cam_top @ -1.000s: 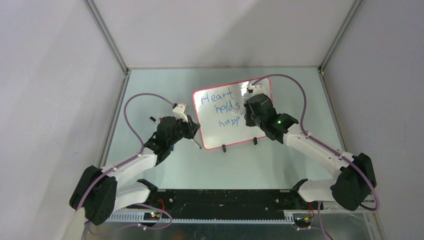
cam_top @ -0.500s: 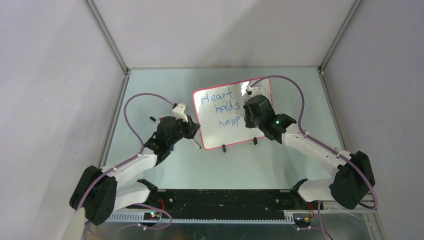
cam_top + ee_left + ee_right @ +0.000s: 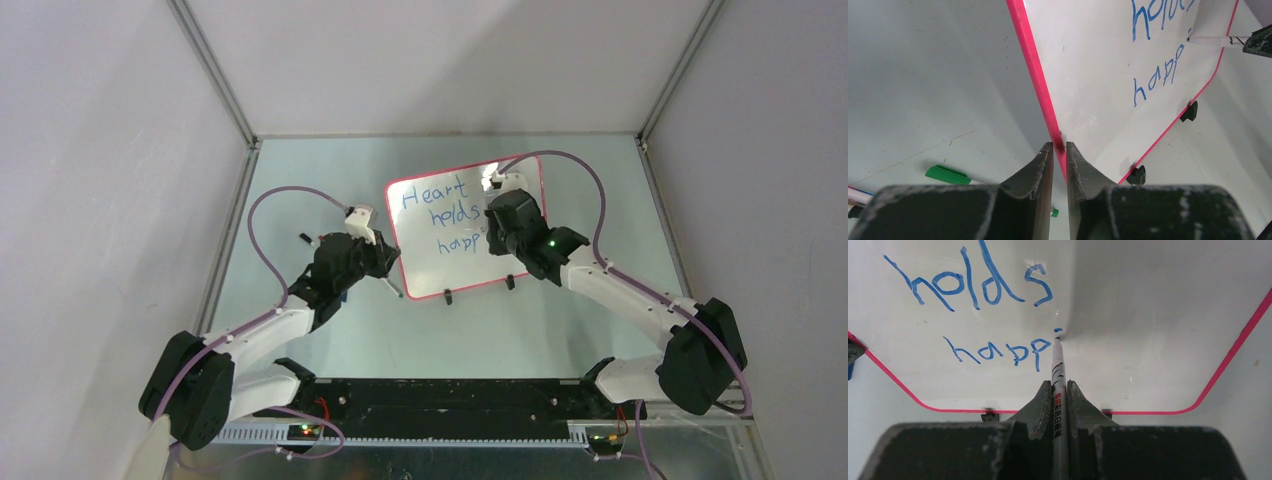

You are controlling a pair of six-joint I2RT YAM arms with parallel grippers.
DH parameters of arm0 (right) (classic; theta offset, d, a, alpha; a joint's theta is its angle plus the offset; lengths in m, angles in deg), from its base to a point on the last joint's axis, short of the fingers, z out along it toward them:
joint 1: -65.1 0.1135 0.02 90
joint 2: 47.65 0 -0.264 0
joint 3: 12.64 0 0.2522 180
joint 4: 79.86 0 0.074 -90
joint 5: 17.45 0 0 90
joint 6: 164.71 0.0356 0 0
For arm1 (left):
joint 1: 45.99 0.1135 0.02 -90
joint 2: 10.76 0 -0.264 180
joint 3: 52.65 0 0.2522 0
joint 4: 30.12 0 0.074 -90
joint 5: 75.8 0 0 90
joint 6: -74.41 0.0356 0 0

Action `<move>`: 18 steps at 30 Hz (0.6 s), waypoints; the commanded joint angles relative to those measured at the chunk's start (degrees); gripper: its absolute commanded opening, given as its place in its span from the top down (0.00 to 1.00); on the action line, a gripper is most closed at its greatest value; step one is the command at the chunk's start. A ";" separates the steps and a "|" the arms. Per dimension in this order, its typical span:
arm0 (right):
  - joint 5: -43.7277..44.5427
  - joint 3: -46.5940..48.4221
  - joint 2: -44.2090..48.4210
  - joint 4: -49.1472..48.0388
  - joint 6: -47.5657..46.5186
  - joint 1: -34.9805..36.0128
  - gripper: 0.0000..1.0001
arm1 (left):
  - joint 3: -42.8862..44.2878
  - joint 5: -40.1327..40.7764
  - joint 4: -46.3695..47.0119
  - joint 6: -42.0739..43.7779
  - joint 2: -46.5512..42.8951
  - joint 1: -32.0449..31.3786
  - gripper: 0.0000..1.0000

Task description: Write a sentence on the whiteboard

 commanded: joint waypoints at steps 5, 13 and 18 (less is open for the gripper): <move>0.18 0.10 -1.15 -2.55 0.12 -0.29 1.00 | 0.57 0.94 0.95 1.52 -1.37 -0.28 0.80; 1.04 0.02 -0.93 -1.41 0.19 -0.33 1.00 | 0.78 0.54 1.07 1.41 -0.90 -0.32 0.80; 0.93 0.03 -0.43 -0.08 0.66 -0.29 1.00 | 0.72 0.71 1.06 1.45 -1.01 -0.28 0.80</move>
